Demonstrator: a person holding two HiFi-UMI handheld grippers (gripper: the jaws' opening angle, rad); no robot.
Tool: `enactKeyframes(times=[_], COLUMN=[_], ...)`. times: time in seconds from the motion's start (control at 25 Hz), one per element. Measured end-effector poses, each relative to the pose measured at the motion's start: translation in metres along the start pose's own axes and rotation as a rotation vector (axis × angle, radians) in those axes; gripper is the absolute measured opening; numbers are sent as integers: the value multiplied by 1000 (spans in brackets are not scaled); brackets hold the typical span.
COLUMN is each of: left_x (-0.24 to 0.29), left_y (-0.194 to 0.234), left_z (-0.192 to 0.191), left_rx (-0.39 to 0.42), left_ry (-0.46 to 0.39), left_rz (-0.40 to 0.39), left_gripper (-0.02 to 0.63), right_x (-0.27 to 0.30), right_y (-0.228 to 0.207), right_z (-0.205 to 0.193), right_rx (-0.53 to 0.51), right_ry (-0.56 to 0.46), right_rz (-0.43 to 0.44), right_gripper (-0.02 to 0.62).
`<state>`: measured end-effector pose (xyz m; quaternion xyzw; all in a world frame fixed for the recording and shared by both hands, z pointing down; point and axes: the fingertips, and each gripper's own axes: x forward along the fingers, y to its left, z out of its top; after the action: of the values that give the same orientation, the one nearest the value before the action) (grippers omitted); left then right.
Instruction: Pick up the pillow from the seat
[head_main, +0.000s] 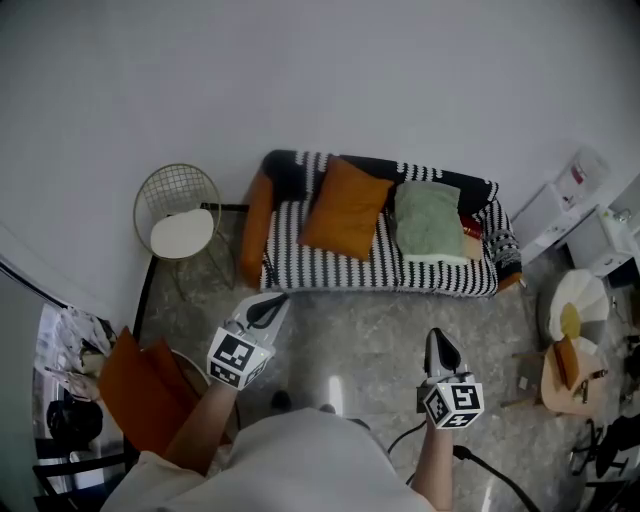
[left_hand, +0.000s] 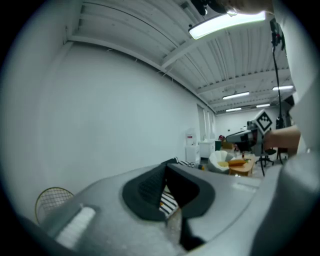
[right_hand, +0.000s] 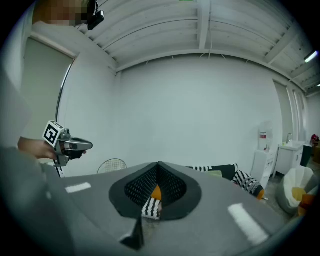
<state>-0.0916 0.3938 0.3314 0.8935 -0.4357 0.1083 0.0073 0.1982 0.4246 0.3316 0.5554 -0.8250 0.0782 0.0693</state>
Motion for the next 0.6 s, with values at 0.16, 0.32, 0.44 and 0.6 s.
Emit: enactKeyframes(times=[0.16, 0.32, 0.44, 0.6], left_x=[0, -3, -5, -13], left_y=[0, 0, 1, 5], left_z=[-2, -7, -12, -22], left_rx=[-4, -4, -10, -5], left_ry=[5, 15, 28, 51], left_rz=[-7, -14, -19, -28], left_gripper=[-2, -2, -2, -2], right_x=[0, -3, -4, -6], right_y=[2, 6, 12, 23], right_z=[0, -4, -8, -16], right_rx=[6, 6, 10, 30], right_ry=[-2, 11, 17, 15], right_rz=[1, -4, -6, -20], right_gripper=[5, 5, 5, 5])
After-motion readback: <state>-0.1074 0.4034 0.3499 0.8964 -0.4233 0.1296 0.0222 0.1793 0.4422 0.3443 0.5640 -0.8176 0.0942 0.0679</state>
